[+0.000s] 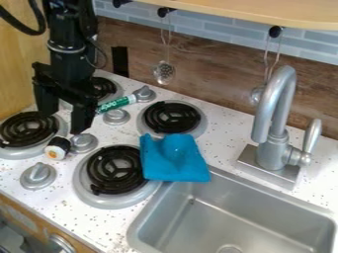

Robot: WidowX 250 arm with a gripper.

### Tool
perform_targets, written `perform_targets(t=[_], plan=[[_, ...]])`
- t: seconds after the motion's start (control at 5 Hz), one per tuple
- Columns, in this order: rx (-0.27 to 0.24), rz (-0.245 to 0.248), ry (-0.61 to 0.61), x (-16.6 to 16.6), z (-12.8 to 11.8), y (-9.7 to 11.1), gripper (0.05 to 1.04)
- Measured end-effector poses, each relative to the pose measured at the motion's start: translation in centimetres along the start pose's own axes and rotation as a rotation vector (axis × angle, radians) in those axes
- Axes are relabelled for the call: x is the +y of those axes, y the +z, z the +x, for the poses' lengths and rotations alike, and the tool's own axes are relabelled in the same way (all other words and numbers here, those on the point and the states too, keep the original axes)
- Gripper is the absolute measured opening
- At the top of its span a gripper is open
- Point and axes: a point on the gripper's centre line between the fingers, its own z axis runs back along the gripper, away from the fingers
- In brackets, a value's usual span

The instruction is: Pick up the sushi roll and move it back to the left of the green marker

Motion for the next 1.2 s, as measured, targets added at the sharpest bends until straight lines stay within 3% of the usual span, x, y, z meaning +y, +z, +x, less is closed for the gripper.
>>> perform_targets(t=[0.2, 0.4, 0.6, 1.2], plan=[[-0.075, -0.056, -0.026, 0.7, 1.4, -1.6, 1.001], [-0.194, -0.122, -0.02, 1.9, 2.6, -2.4, 1.0], [-0.247, -0.129, -0.031, 2.9, 2.8, -2.4, 1.001], [-0.251, -0.125, -0.028, 3.2, 2.7, -2.4, 1.0]])
